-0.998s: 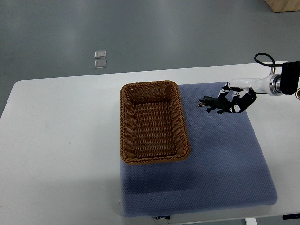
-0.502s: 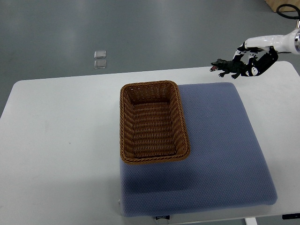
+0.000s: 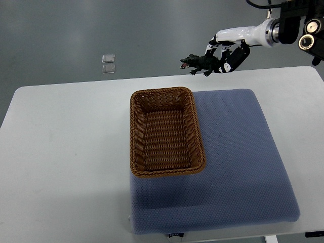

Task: Place crocodile in brown basket with right hand

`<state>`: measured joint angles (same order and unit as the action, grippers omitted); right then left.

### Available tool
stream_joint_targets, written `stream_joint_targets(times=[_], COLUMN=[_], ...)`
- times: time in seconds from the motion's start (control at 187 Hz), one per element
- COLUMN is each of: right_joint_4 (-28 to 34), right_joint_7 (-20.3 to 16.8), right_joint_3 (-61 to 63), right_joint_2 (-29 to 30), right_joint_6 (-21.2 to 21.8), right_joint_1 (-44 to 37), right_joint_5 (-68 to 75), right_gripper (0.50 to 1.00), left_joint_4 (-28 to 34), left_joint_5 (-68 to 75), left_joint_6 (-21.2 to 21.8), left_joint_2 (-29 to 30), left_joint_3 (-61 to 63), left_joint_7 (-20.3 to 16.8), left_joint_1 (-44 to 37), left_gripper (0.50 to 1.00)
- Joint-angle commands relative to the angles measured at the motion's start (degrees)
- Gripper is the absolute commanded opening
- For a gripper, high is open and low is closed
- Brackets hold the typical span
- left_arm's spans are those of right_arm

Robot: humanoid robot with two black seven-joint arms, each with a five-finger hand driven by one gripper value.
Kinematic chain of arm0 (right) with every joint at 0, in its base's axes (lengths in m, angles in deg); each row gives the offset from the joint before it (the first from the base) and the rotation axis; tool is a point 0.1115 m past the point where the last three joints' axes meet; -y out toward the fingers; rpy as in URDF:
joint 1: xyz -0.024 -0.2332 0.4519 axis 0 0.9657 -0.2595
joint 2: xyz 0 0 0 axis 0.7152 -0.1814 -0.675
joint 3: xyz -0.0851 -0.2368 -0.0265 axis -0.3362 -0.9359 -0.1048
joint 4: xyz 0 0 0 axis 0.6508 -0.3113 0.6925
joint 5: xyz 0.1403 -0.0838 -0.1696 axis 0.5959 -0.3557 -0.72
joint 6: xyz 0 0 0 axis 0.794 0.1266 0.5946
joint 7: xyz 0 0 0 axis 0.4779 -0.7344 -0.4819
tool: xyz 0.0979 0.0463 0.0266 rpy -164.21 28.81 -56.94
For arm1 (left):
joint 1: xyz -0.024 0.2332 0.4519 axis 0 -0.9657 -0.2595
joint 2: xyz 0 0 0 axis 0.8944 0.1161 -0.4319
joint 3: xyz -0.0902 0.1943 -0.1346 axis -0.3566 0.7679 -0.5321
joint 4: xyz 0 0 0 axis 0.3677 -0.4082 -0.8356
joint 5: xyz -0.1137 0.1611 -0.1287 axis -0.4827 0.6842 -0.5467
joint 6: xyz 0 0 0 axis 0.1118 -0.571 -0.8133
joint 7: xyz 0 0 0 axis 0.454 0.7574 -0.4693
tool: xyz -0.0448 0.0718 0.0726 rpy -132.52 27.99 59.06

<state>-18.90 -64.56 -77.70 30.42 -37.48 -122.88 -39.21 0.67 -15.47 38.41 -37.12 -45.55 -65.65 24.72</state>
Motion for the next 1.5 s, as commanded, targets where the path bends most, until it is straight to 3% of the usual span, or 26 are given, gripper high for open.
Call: stream_joint_targets(times=[0.0,0.235,0.4,0.955,1.035,1.051,1.057,1.062,1.067,1.073,1.094,1.217,1.494], right_joint_4=[-4.07,-13.21,-16.37,-18.31,-18.31,-18.31,-18.31,-18.31,-18.31,-18.31,-18.31,-18.31,-17.69], right_joint_7=[0.0,0.09,0.0,-0.09,-0.09,-0.09,-0.09,-0.09,-0.09,-0.09,-0.09,-0.17,-0.17], right_joint_3=[-2.05,-3.72,-4.07,-4.86,-4.77,-4.77,-4.77,-4.77,-4.77,-4.69,-4.77,-4.69,-3.1], right_joint_2=[5.86,17.9,23.79,26.17,26.25,26.25,26.25,26.17,26.17,26.25,26.17,25.82,22.56], right_joint_6=[-1.78,-4.06,-5.21,-5.3,-5.38,-5.38,-5.38,-5.38,-5.38,-5.3,-5.21,-4.59,-4.68], right_joint_1=[0.14,2.25,5.5,10.16,10.16,10.16,10.16,10.16,10.16,10.16,10.16,10.16,9.02], right_joint_5=[-0.08,-0.17,-1.05,-2.01,-1.93,-1.93,-1.93,-1.93,-1.93,-1.93,-1.84,-1.84,-0.78], right_gripper=[0.5,0.5,0.5,0.5,0.656,0.731,0.731,0.772,0.772,0.811,0.854,0.913,0.915], left_joint_4=[-0.04,0.05,0.05,0.05,0.05,0.05,0.05,0.14,0.14,0.14,0.14,0.14,0.14], left_joint_5=[0.0,0.0,0.0,0.0,0.0,0.0,0.0,0.0,0.0,0.0,0.0,0.0,0.0], left_joint_6=[0.0,0.0,0.0,0.0,0.0,0.0,0.0,0.0,0.0,0.0,0.0,0.0,0.0], left_joint_2=[0.0,0.0,0.0,0.0,0.0,0.0,0.0,0.0,0.0,0.0,0.0,0.0,0.0], left_joint_3=[0.0,-0.09,-0.18,-0.27,-0.27,-0.27,-0.27,-0.27,-0.27,-0.27,-0.27,-0.27,-0.27], left_joint_7=[0.0,0.0,0.0,0.0,0.0,0.0,0.0,0.0,0.0,0.0,0.0,0.0,0.0], left_joint_1=[0.0,0.0,0.0,0.0,0.0,0.0,0.0,0.0,0.0,0.0,0.0,0.0,0.0], left_gripper=[1.0,1.0,1.0,1.0,1.0,1.0,1.0,1.0,1.0,1.0,1.0,1.0,1.0])
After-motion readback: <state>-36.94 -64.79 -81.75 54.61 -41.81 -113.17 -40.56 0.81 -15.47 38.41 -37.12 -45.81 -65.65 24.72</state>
